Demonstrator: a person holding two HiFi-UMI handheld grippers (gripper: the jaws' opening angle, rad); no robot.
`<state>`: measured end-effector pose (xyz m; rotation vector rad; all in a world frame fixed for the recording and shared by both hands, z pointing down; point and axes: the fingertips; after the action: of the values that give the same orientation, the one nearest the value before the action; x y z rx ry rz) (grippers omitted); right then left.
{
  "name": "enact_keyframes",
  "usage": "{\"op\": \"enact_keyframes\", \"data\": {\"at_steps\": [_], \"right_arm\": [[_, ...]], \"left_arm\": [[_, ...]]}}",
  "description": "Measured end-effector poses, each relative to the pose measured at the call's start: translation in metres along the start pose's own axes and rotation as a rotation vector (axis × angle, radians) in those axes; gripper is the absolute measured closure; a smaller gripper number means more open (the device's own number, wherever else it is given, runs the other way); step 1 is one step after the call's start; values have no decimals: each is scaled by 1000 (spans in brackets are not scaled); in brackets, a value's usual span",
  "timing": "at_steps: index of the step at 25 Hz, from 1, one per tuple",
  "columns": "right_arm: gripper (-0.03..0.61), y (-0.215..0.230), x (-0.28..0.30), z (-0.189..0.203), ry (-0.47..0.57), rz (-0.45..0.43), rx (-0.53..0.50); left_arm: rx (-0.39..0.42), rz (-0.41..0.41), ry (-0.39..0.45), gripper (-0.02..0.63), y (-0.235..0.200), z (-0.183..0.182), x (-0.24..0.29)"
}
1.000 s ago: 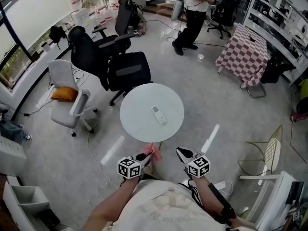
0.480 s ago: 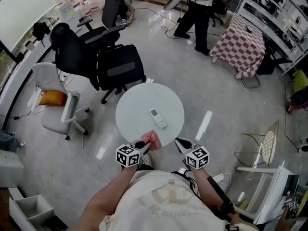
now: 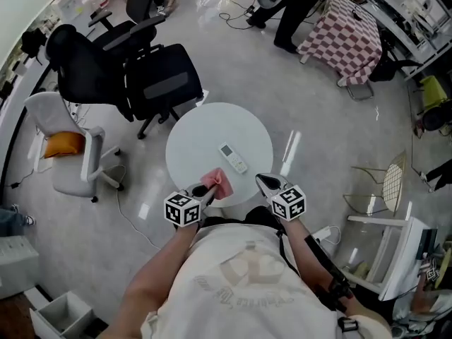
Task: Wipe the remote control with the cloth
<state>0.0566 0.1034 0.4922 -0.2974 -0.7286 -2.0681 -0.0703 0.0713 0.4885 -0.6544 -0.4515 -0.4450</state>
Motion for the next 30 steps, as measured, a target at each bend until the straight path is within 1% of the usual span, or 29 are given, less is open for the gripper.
{"op": "enact_keyframes", "data": {"at_steps": [8,14,18,22,27,30], "right_arm": [[571,27,25,32,-120,57,24],[571,37,53,66,-213,59,21],[562,47,68,77,-252,61,23],[505,60,83,90,-306,66,33],[382,74,98,109,-383,80,56],[306,77,106,121,-424,70,67]], "left_arm": [[1,14,-68,595,-13,3,26],[13,2,-144,595,-21,14,47],[15,-4,-192,595,-26,17,57],[22,-7,-226,595,-28,16,69],[28,-6,-246,595,-32,10,80],[26,-14,-258,595,-34,9,83]]}}
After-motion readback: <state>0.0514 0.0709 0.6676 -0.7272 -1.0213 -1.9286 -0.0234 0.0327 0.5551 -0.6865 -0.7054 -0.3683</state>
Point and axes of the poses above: the fingertips, and each gripper's own axes: x forward along the fingers, y to its right, z out of its underside, and after that the axes turned 15 degrees about -z, right-handed
